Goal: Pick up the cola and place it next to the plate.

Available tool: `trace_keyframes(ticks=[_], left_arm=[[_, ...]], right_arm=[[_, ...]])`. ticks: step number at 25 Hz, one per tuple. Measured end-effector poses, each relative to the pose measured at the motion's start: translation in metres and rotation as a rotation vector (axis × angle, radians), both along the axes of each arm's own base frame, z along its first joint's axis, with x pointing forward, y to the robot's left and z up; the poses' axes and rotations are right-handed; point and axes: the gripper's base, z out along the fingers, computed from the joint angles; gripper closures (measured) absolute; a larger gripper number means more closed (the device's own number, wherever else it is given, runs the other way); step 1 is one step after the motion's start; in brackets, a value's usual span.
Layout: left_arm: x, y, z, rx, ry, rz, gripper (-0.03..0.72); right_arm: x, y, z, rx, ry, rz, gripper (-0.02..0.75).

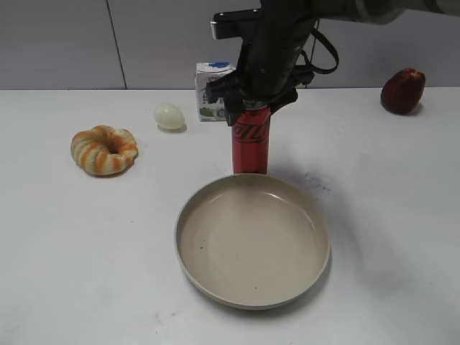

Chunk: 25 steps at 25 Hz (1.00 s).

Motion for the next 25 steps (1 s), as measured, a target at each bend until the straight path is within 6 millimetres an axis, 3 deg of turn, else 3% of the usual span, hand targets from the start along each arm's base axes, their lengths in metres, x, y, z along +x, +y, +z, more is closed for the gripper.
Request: trace_keyframes(ticks=[3,6,8,10,14,17,19,25], left_arm=[[0.000,0.000,0.000,0.000,0.000,0.000,0.452],[0.000,0.000,0.000,0.000,0.000,0.000,0.452],[0.000,0.000,0.000,0.000,0.000,0.000,0.452],[0.000,0.000,0.000,0.000,0.000,0.000,0.452],[0.000,0.000,0.000,0.000,0.000,0.000,0.452],[0.000,0.000,0.000,0.000,0.000,0.000,0.452],[0.000,0.000,0.000,0.000,0.000,0.000,0.452],[0.000,0.000,0.000,0.000,0.000,0.000,0.452]], right_arm=[[0.000,0.000,0.000,0.001,0.001,-0.001,0.232],[0.000,0.000,0.001,0.003,-0.001,-0.002,0.118],[0.002,-0.002,0.005,0.005,-0.004,-0.011,0.087],[0.007,-0.004,0.016,0.011,-0.014,-0.023,0.081],[0.024,-0.018,0.056,0.046,-0.080,-0.061,0.081],[0.037,-0.043,0.089,0.048,-0.123,-0.096,0.081],[0.047,-0.071,0.106,0.033,-0.143,-0.128,0.081],[0.067,-0.173,0.122,0.029,-0.102,-0.290,0.087]])
